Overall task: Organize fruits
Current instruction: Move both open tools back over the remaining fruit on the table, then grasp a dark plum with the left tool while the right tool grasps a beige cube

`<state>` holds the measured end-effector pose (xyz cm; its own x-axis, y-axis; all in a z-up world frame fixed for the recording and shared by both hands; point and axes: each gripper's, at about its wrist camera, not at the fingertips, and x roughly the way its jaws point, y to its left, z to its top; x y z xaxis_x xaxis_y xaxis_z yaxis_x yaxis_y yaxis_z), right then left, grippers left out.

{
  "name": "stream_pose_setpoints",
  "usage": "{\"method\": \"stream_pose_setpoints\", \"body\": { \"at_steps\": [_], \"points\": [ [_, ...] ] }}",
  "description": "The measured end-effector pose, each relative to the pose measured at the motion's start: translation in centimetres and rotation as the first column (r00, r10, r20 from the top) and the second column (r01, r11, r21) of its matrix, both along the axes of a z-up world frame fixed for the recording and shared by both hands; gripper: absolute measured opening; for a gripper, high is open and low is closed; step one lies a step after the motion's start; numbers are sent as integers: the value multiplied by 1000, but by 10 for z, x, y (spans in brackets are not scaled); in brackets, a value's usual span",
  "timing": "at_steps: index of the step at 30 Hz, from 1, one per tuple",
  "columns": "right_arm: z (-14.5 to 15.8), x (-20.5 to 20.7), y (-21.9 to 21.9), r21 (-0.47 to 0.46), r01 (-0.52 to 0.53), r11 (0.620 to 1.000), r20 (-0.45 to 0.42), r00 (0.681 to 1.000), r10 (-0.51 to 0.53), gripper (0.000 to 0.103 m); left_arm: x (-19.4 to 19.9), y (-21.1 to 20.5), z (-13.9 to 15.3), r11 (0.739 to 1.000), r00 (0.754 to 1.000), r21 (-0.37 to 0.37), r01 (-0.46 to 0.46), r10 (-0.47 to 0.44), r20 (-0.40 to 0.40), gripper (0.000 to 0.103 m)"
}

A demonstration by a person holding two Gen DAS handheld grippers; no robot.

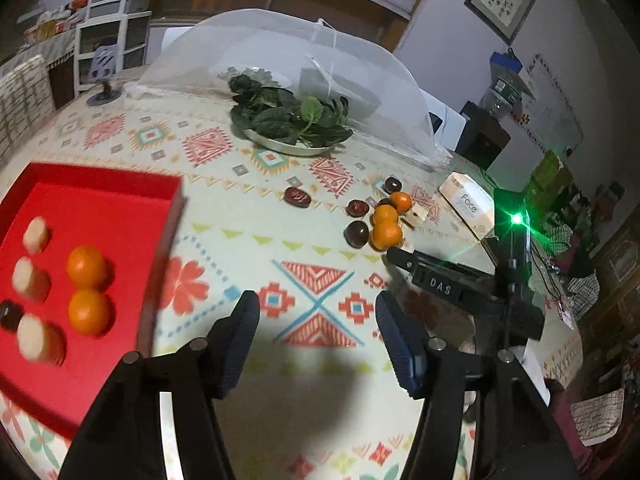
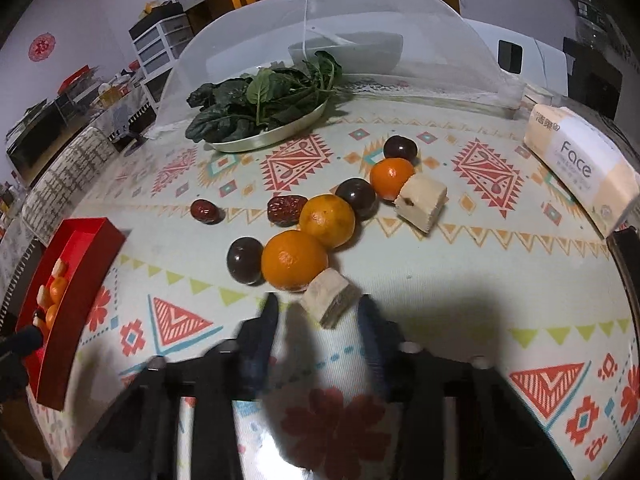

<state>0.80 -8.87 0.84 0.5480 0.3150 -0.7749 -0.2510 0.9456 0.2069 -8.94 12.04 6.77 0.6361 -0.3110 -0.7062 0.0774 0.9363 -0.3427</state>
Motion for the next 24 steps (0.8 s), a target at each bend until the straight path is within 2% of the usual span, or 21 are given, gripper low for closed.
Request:
{"method": "stream_pose_setpoints", "body": {
  "at_steps": [1,4,8,11,12,14,15,19,24],
  "points": [
    [0,1,-1,6,3,1000,5,1000,-3,25,5,-4,-1,1000,1000,8,6,-6,-3,60],
    [3,-1,-8,31,12,999,22,1000,-13,20,25,-18,-9,999,999,33,31,-31,-18,60],
    [9,-4,-21,61,33,998,53,998,-36,20,54,-37,-25,997,997,58,56,-52,-57,60],
    [7,-4,-31,94,52,994,40,998,-56,20,72,-50,-34,994,995,77,77,-72,-68,60],
    [7,-4,-34,106,57,993,31,998,-60,20,77,-54,-36,993,995,80,85,-80,-65,59],
    [5,-3,-37,117,63,991,19,998,-66,20,85,-60,-39,992,994,80,95,-91,-59,49],
    [5,-3,-38,121,63,991,15,998,-65,20,91,-64,-41,992,993,74,104,-100,-59,47],
    [4,-2,-37,123,61,991,2,998,-62,20,103,-74,-44,988,992,86,125,-123,-30,47],
    [2,-2,-38,127,61,990,-17,998,-59,20,118,-80,-55,985,989,91,149,-146,-31,47]
  ]
}}
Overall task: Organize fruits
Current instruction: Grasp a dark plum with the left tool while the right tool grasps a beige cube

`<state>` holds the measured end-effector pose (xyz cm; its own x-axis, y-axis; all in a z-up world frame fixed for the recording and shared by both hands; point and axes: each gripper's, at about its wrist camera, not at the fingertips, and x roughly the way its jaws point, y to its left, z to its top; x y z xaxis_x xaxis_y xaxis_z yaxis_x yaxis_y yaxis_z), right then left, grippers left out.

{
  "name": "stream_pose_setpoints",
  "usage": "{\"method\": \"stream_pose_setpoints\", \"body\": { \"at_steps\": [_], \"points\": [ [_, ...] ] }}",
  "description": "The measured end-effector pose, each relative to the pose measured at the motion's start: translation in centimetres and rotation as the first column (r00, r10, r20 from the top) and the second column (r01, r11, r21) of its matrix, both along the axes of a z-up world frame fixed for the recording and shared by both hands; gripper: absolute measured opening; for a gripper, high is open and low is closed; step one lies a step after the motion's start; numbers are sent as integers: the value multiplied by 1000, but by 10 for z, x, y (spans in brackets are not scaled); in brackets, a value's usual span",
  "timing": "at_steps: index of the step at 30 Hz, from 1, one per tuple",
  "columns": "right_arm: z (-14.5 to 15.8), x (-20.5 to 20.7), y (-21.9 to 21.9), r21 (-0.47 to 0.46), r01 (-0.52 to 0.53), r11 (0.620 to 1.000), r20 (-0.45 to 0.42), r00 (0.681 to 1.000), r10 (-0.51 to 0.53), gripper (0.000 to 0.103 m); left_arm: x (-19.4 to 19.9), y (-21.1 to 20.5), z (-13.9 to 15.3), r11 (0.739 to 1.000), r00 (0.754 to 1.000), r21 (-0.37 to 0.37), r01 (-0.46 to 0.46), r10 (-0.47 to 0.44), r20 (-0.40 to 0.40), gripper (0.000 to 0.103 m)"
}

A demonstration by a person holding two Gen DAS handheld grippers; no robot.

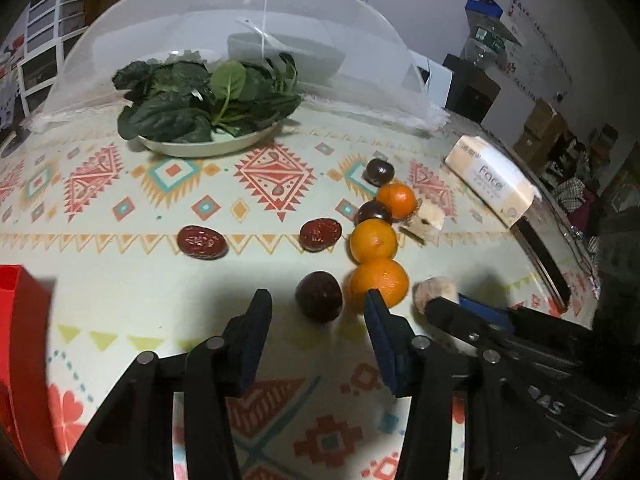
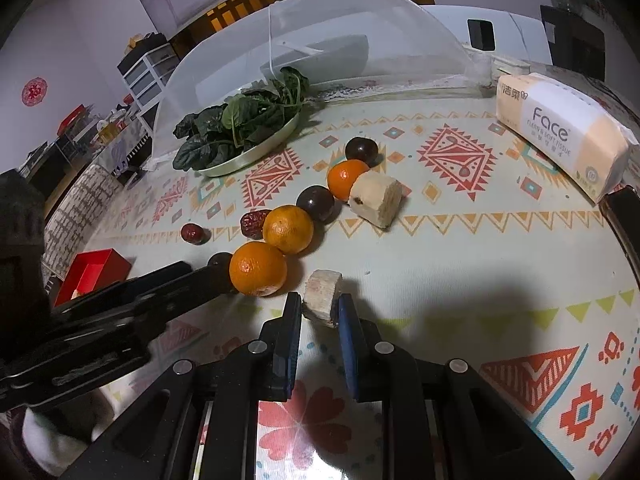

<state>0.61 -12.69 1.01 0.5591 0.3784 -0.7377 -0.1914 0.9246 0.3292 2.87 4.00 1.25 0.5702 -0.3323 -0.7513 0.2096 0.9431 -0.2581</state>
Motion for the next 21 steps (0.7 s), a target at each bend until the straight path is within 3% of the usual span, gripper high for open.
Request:
{"method": "stream_pose_setpoints", "body": {
  "at_steps": [3,4,7,11,14,16,21],
  "points": [
    [0,0,0,3,1,1000,-7,1000,-1,20,2,5,-1,1000,1000,-14,-3,3,10,44],
    [0,0,0,3,1,1000,-8,1000,-1,20,3,7,-2,1000,1000,-25,-3,3,6,31],
    [-1,1,1,3,-2,1000,-12,1000,2,20,4,13,-5,997,1000,-81,3,-4,-11,24],
    [-2,1,2,1,-4,1000,-18,1000,4,20,1,15,-5,996,1000,-86,-4,4,-3,24],
    [-3,1,4,-5,-6,1000,-26,1000,6,21,2,15,-6,995,1000,-95,-6,5,-10,33],
    [-4,1,4,-9,-7,1000,-25,1000,7,21,2,13,-7,996,1000,-94,-3,3,-8,34],
    [-3,1,5,-15,-7,1000,-25,1000,7,21,3,2,-7,1000,1000,-24,7,-7,5,32]
  ]
}}
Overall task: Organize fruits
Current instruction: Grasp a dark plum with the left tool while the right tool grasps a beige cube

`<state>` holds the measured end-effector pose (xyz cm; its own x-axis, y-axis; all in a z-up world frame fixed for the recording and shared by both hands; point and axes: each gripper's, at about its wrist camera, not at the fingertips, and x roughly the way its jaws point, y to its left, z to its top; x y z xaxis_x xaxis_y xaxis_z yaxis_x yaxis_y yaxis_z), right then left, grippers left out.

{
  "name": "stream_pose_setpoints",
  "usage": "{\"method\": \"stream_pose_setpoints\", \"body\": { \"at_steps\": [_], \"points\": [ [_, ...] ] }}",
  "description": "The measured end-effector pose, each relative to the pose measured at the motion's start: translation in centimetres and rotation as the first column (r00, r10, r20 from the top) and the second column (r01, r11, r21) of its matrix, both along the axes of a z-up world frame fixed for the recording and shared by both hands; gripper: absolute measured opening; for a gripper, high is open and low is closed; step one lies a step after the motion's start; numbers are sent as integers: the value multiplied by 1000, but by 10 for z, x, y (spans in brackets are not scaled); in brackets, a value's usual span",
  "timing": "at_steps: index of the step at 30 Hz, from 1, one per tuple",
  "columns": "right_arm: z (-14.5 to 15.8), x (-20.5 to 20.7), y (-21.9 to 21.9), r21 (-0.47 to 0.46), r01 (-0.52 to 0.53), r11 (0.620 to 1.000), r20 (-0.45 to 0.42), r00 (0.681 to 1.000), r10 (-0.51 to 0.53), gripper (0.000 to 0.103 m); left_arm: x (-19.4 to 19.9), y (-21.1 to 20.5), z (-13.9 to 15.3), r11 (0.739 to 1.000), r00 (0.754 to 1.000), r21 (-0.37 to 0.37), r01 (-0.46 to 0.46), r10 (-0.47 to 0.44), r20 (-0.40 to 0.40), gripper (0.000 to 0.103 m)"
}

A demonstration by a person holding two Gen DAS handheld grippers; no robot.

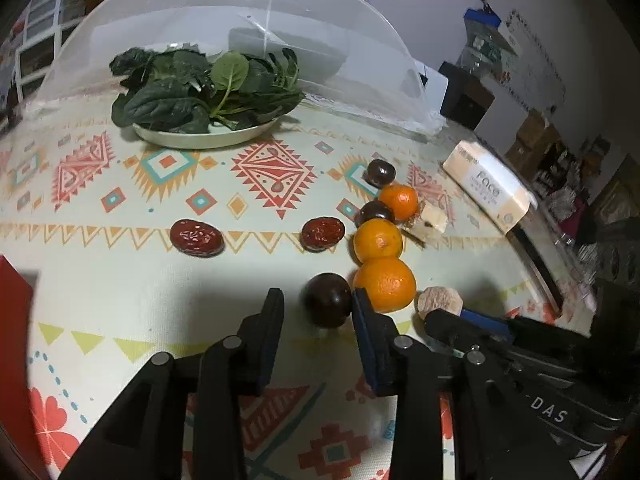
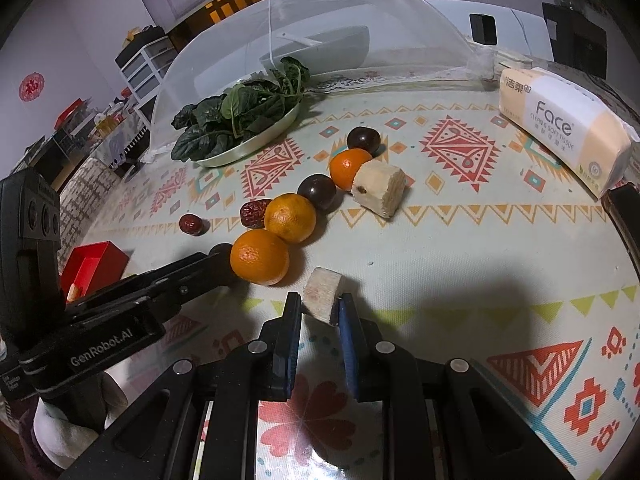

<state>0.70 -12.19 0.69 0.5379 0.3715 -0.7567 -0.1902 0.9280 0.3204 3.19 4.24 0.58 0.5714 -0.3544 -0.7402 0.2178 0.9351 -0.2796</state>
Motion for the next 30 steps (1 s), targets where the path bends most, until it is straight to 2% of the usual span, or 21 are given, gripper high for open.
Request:
{"method": "stream_pose_setpoints", "body": {
  "at_steps": [2,5,10,12,19,21,23,27,29,30],
  "points": [
    [0,0,1,0,-2,1000,0,1000,2,21,-1,-5,0,1000,1000,22,12,-12,6,22],
    [1,-1,0,4,3,1000,7,1000,-3,20,-4,-10,2,999,1000,53,10,-11,20,22],
    [7,-4,-5,32,14,999,39,999,-15,19,-11,2,11,999,999,25,-30,29,26,22],
    [10,-5,-6,69,-3,998,50,999,-1,18,-20,9,19,999,998,2,-49,49,39,22],
    [19,-13,3,107,-59,993,121,992,46,15,-76,60,44,984,986,-102,-144,152,70,22],
    [20,-13,1,105,-50,993,131,991,36,15,-95,82,50,974,978,-131,-186,197,74,22],
    [22,-11,-9,141,-24,990,137,991,4,15,-114,105,59,963,966,-148,-227,242,92,22],
    [20,-10,-26,167,31,985,105,993,-49,19,-143,138,71,946,943,-161,-281,303,136,22],
    [15,-10,-23,164,30,986,77,996,-43,26,-154,150,73,940,934,-163,-300,324,148,22],
    [13,-9,-18,153,17,988,69,997,-28,26,-159,155,72,936,931,-167,-309,334,149,22]
  ]
}}
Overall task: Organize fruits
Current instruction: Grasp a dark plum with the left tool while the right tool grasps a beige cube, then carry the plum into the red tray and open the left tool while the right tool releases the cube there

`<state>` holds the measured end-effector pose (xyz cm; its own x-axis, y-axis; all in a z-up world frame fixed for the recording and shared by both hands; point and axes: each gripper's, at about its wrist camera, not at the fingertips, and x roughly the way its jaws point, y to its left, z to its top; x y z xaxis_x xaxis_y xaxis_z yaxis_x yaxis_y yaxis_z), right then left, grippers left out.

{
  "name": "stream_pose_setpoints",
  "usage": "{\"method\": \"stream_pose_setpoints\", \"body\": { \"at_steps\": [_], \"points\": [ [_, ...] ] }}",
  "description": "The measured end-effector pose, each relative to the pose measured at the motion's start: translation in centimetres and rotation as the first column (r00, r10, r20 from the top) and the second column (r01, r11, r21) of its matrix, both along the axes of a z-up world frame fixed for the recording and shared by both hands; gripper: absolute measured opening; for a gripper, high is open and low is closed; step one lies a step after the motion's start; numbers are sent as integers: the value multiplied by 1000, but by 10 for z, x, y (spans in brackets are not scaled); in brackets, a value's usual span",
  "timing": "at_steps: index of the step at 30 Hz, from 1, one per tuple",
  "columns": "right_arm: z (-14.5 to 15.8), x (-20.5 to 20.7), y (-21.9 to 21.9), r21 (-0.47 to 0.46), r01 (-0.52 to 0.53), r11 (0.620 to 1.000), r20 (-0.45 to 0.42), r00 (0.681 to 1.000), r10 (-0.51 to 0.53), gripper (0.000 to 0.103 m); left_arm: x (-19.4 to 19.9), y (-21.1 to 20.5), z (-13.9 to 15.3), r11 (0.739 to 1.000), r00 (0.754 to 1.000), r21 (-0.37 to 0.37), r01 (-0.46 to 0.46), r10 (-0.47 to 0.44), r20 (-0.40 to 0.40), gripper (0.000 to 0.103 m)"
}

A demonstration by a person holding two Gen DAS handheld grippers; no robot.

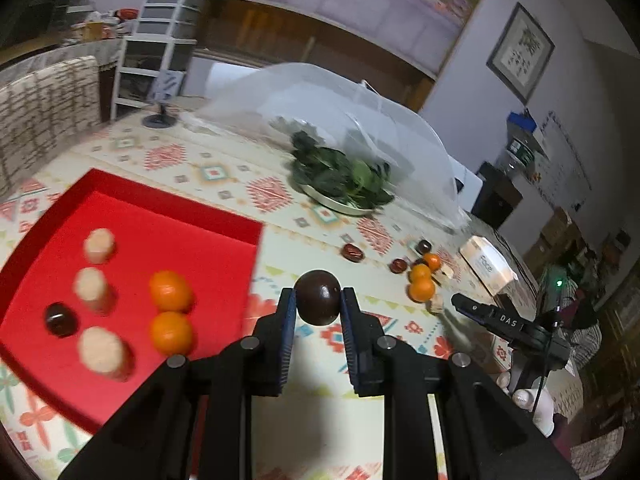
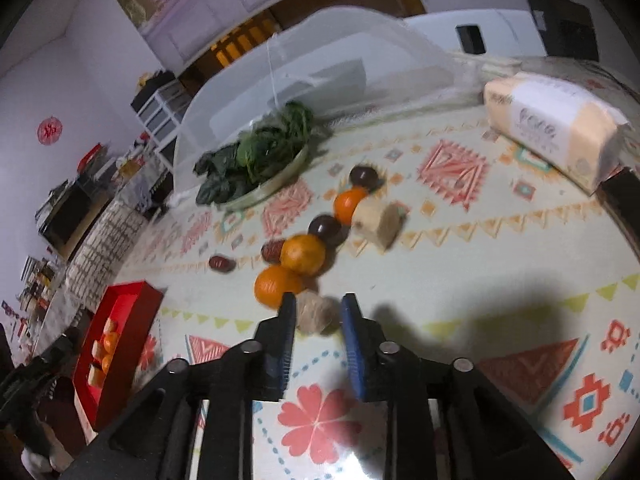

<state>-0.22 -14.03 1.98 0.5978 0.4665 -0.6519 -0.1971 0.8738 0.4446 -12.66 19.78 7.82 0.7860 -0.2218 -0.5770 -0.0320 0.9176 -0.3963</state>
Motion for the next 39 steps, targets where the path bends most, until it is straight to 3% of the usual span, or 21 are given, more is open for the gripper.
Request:
{"method": "stream_pose_setpoints", "body": {
  "at_steps": [9,10,15,21,26,32,34,36,39],
  "points": [
    [-6,8,48,-229,-52,972,2,999,54,29,-29,41,-7,995,995,16,-102,102,-3,22],
    [-6,7,49,-246,-43,968,5,999,46,22,-30,45,-8,994,994,16,-111,111,-5,22],
    [0,-4,47,-245,-22,969,19,999,28,20,-39,68,-15,988,987,-5,-156,156,-22,22],
    [26,-29,60,-208,-55,977,61,996,69,20,-48,89,-29,980,980,-30,-194,192,-57,22],
    [41,-50,100,-149,-185,971,59,979,196,20,-54,102,-38,974,973,-44,-222,218,-78,22],
    [42,-76,166,-52,-367,929,25,929,369,20,-60,108,-41,974,972,-57,-221,215,-94,22],
    [41,-82,187,-7,-421,907,8,907,421,20,-63,112,-41,973,973,-76,-217,210,-92,26],
    [39,-85,202,34,-458,888,-8,889,459,20,-66,116,-39,970,972,-92,-225,218,-86,39],
    [34,-89,224,88,-498,863,-34,864,502,20,-74,128,-35,960,967,-122,-253,246,-71,48]
  ]
}}
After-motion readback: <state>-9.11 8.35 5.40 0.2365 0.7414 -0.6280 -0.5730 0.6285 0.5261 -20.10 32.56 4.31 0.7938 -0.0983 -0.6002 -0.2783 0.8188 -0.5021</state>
